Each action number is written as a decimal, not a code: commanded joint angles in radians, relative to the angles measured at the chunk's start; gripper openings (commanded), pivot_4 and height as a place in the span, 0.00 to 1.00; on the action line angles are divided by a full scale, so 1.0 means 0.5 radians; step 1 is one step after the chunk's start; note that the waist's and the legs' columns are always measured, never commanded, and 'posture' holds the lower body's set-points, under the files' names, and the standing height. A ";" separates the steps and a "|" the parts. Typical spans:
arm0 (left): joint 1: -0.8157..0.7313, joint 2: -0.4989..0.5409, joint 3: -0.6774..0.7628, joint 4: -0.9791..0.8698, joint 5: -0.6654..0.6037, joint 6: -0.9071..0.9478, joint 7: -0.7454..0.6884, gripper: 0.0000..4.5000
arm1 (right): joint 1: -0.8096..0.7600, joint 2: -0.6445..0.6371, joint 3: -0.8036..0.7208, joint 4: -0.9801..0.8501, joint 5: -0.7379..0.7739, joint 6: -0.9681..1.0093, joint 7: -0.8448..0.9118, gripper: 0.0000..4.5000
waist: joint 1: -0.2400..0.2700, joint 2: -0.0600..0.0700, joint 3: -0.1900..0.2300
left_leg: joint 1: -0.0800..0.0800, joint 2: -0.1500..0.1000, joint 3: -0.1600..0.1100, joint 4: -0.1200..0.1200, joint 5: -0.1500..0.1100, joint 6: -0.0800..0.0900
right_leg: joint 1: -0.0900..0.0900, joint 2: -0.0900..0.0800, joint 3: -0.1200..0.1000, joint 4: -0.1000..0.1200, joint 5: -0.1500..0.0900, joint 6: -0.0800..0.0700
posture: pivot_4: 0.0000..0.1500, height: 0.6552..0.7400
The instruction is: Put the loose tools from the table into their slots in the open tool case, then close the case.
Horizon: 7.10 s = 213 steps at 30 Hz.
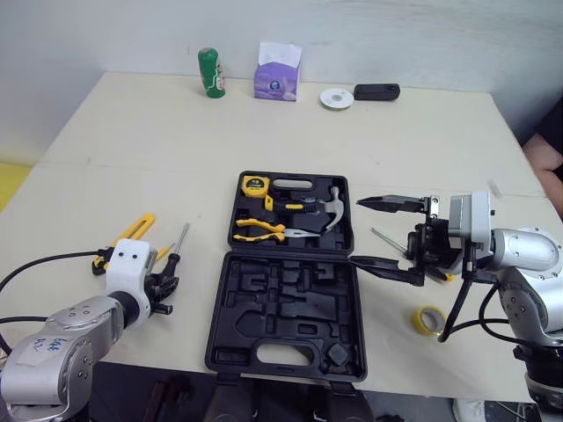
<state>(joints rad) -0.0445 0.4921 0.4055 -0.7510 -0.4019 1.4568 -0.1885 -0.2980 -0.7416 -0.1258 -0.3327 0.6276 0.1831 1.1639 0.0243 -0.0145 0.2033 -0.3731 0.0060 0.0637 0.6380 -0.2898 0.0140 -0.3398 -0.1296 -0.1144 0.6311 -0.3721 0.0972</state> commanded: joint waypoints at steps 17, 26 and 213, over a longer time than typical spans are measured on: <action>-0.640 1.025 -0.529 0.782 0.032 -2.056 -1.853 0.24 | 0.146 -0.247 -0.270 0.205 -0.127 -0.149 0.160 1.00 | 0.012 0.002 0.002 | -0.006 0.000 0.002 -0.002 -0.001 0.003 | -0.001 0.000 -0.006 -0.010 0.004 0.001 | 1.00 1.00; -1.302 0.942 -1.229 0.807 0.068 -1.678 -2.153 0.24 | 0.386 -0.222 -0.343 0.136 -0.120 -0.206 0.136 1.00 | -0.013 0.003 0.003 | -0.010 -0.001 0.005 -0.002 0.001 0.007 | -0.003 0.007 -0.004 -0.007 0.008 0.008 | 1.00 1.00; -0.151 0.697 0.318 1.861 0.079 -2.567 -1.529 0.93 | 1.163 0.045 -1.263 1.183 -0.408 -1.125 -0.341 1.00 | -0.064 0.026 -0.035 | 0.010 0.018 0.004 0.022 -0.029 0.015 | 0.024 0.017 0.013 -0.023 0.013 0.008 | 1.00 1.00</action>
<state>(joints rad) -0.1523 0.8223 0.4612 0.1386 -0.3684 0.2257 -0.9898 0.2707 -0.7271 -0.6924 0.2097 0.4256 -0.3366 1.0315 -0.0078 -0.0016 0.1856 -0.3682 0.0152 0.0660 0.6481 -0.3043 0.0216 -0.3284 -0.1215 -0.1077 0.6192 -0.3655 0.1008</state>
